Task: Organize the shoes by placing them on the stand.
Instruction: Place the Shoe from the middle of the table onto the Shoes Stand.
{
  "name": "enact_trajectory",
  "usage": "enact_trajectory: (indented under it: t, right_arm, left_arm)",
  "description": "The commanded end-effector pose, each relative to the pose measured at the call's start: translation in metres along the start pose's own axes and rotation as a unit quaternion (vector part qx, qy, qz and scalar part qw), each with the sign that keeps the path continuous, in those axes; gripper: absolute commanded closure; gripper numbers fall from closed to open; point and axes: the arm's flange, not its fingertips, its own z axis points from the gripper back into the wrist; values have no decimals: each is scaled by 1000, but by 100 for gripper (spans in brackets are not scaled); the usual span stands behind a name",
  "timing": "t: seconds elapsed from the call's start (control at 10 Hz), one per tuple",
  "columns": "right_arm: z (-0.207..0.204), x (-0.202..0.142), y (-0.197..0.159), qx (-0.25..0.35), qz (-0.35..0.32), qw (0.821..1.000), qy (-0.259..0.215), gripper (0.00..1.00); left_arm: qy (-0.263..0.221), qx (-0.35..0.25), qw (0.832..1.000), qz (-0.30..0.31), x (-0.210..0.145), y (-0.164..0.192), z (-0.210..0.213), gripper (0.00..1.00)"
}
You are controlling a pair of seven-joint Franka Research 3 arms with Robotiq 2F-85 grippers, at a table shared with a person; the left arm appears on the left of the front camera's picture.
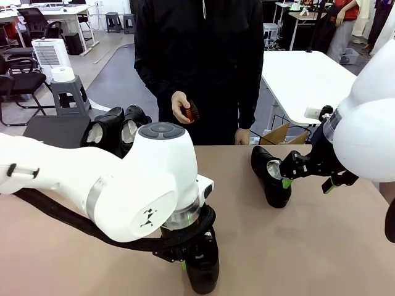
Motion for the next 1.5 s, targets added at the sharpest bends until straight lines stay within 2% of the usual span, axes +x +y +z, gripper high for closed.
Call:
enact_trajectory:
  t: [0.0,0.3,0.5,0.6,0.7,0.9,1.0,1.2,1.3,1.4]
  right_arm:
    - [1,1,0,1,9,1000,-6,0]
    - [1,1,0,1,9,1000,-6,0]
    - [1,1,0,1,9,1000,-6,0]
    - [1,1,0,1,9,1000,-6,0]
    - [1,1,0,1,9,1000,-6,0]
    - [1,1,0,1,9,1000,-6,0]
    - [1,1,0,1,9,1000,-6,0]
    - [1,1,0,1,9,1000,-6,0]
    - [1,1,0,1,9,1000,-6,0]
    - [1,1,0,1,9,1000,-6,0]
  left_arm:
    - [-21,21,998,-55,-12,22,58,100]
    - [-74,75,982,-154,-17,91,140,100]
    - [-120,75,977,-160,-12,141,194,100]
    - [-160,53,979,-114,-6,155,217,100]
    - [-87,86,981,-151,-20,118,181,100]
    - [-87,86,981,-151,-20,118,181,100]
    - [-111,84,980,-143,-18,141,201,100]
    - [-159,96,976,-116,22,197,225,100]
    - [-211,81,967,-122,43,232,248,100]
    - [-235,55,961,-136,67,261,264,100]
